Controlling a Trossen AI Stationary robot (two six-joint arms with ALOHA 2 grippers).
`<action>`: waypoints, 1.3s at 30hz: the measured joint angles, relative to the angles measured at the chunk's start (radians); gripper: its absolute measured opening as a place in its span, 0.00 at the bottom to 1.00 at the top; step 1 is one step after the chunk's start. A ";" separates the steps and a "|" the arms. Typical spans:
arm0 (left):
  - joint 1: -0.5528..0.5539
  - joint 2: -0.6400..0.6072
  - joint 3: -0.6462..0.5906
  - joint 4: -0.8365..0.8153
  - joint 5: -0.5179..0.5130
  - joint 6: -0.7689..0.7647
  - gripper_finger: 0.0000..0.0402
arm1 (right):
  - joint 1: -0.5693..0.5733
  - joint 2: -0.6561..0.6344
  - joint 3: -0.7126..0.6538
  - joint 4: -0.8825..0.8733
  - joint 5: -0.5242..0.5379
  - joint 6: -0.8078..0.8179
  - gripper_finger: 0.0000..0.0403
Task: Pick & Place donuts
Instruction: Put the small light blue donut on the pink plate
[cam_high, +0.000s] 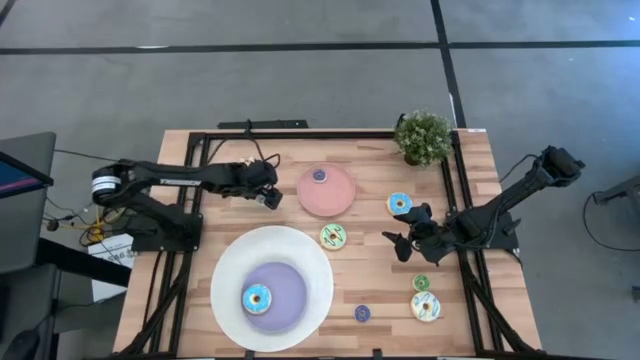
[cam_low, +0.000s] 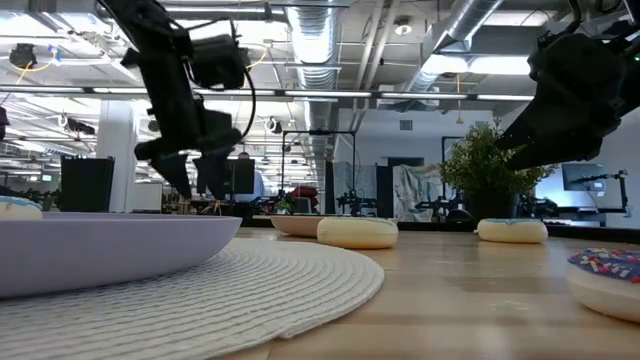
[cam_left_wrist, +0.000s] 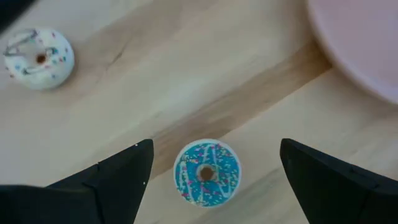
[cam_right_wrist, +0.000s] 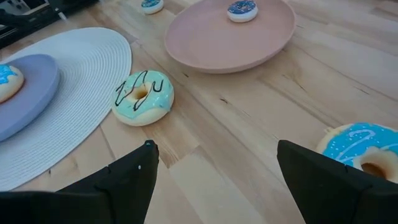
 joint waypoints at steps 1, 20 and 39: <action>0.005 0.013 0.000 0.001 0.006 -0.001 0.85 | 0.000 0.000 0.000 0.000 0.000 0.000 0.78; 0.055 0.069 -0.024 -0.008 0.100 0.006 0.85 | 0.000 0.000 0.000 0.000 -0.004 0.000 0.78; 0.071 0.069 -0.081 0.105 0.088 0.014 0.85 | 0.000 0.000 0.000 0.000 -0.003 0.000 0.78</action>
